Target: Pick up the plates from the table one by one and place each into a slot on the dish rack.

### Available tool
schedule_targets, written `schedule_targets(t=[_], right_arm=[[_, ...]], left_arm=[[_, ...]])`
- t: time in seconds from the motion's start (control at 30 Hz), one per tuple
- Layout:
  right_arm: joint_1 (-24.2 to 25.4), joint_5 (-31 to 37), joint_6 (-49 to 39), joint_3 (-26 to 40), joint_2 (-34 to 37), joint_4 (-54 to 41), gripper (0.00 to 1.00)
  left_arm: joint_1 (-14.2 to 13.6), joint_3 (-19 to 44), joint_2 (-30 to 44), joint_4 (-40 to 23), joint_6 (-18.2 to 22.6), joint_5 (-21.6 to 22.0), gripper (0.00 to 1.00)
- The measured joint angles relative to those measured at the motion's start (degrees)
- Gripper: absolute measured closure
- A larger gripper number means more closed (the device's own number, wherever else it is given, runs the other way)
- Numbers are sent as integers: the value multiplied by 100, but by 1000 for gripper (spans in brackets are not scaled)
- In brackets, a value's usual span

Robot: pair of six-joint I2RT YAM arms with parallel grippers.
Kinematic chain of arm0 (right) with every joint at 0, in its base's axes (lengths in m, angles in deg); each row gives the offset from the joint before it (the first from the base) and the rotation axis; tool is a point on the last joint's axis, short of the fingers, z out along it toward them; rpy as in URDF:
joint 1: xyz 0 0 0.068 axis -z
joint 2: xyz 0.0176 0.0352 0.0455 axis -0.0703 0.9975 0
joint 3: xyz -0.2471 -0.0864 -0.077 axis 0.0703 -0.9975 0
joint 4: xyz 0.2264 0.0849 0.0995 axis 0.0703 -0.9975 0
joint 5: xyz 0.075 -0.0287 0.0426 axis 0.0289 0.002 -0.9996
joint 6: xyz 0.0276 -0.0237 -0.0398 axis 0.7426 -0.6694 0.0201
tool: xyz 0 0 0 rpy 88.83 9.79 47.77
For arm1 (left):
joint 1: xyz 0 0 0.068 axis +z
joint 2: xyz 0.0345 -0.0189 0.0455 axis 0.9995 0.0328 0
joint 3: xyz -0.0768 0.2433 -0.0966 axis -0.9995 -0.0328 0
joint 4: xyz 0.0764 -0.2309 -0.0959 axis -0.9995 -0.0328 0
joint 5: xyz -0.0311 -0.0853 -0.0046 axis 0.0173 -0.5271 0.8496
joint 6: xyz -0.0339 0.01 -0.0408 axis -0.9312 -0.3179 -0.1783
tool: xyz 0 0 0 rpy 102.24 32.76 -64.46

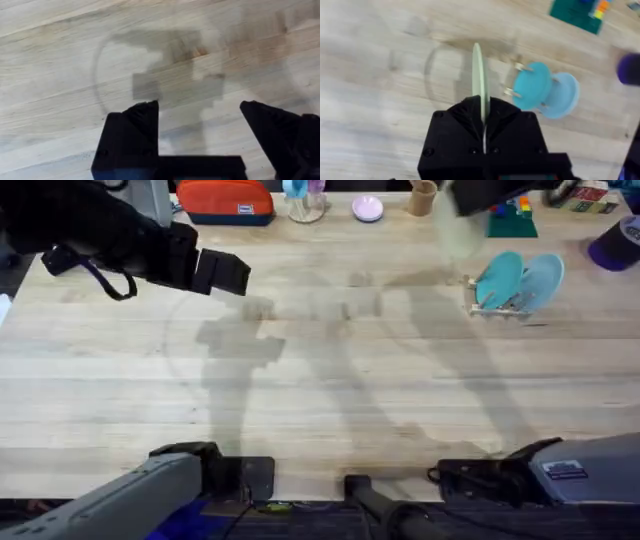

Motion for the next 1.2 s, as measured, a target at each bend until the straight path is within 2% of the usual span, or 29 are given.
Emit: schedule_targets(t=[0.27,0.7,0.87,1.2], right_arm=[[1117,0,-33,4,-330,-295,970],[2502,-519,-60,4,-330,-947,970],[2866,-521,-75,4,-330,-1024,970],[3171,-542,-73,4,-330,-1024,970]], left_arm=[[-1,0,0,0,0,3,6],[-1,0,0,0,0,5,6],[-1,0,0,-4,2,14,7],[0,0,0,-4,2,16,8]])
